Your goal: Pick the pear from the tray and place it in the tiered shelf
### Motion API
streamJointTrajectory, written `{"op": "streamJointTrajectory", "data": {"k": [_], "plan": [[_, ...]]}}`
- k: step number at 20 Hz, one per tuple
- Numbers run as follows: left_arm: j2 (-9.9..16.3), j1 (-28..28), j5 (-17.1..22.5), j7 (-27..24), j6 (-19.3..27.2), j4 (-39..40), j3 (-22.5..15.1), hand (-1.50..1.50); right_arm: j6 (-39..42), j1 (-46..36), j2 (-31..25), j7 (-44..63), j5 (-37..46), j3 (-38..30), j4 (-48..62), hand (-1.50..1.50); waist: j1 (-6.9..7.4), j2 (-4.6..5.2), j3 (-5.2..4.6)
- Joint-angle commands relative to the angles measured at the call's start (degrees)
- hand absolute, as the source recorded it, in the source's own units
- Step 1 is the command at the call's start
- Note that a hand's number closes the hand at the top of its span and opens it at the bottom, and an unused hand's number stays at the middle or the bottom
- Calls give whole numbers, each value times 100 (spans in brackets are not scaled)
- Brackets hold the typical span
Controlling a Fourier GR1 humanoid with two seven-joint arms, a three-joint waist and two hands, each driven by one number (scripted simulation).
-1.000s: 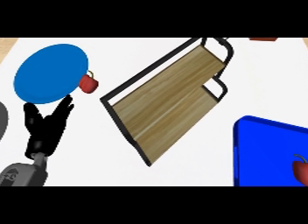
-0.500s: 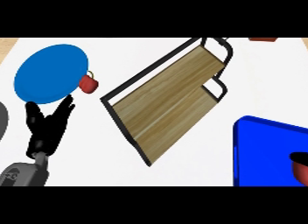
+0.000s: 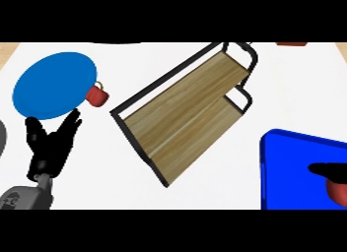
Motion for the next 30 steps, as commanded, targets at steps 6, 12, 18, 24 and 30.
{"op": "streamJointTrajectory", "data": {"k": [6, 12, 18, 24, 30], "plan": [[-108, 150, 8, 57, -115, 77, -48, 0, 356, -1021, 718, 1373, 507, 319, 1002, -150, -21, 23, -33], [-192, 267, -2, 143, -21, -138, -28, 0, 356, -1068, 1247, 1374, 1234, 553, 1516, -150, -123, -14, -19], [-405, 413, -150, -207, -37, 80, -88, 0, 443, -1555, 1862, 1373, 1837, 466, 1911, -150, -165, -10, -16], [-383, 225, -221, 80, 88, 103, 40, 0, 398, -1364, 2266, 982, 2267, 348, 2214, -150, -261, -20, -6], [-228, 377, -71, 139, -200, -95, 175, 0, 1483, -1735, 2598, 238, 1526, 477, 2748, 150, -147, -2, -4]]}}
